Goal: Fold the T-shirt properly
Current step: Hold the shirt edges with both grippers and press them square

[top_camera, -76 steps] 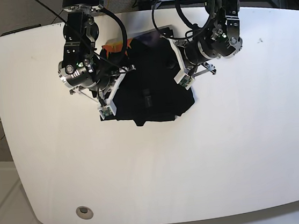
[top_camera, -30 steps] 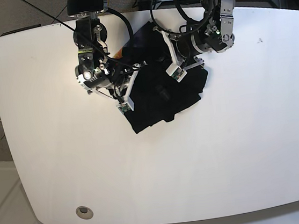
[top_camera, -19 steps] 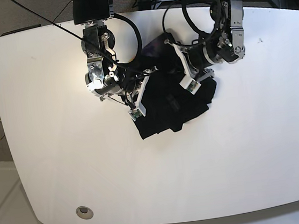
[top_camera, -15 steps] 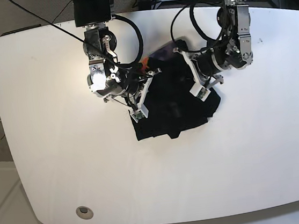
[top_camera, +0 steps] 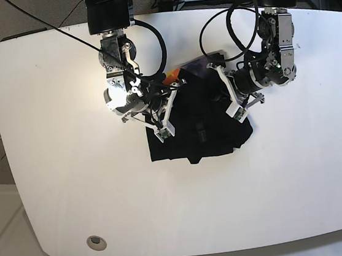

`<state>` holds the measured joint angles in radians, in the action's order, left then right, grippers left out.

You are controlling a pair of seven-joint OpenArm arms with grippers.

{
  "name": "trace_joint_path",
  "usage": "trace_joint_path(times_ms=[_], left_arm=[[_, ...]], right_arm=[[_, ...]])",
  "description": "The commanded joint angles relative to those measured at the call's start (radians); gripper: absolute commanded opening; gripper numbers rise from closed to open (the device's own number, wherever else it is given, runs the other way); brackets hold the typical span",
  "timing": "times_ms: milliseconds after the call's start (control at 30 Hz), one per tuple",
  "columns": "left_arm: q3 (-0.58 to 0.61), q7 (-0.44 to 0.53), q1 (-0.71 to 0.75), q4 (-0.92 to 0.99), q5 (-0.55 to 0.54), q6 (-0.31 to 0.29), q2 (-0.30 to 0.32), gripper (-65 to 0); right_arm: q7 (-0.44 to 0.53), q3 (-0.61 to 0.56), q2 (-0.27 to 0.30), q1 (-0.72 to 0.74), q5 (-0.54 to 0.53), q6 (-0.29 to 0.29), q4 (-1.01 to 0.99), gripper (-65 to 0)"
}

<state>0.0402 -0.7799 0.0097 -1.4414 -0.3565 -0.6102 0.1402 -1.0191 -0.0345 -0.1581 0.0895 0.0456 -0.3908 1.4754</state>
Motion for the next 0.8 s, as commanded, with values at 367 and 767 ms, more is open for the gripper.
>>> trace_joint_path(times_ms=[367,767], left_arm=[[-0.004,-0.045,-0.058,0.066,0.07,0.028,0.028,-65.0],[-0.004,-0.043,-0.103,0.084,0.07,0.028,0.066,-65.0]], right_arm=[[-0.002,0.0,0.001,0.063,0.052,0.059,-0.107,-65.0],[-0.002,0.055,0.001,0.105,0.052,0.06,-0.114,-65.0]])
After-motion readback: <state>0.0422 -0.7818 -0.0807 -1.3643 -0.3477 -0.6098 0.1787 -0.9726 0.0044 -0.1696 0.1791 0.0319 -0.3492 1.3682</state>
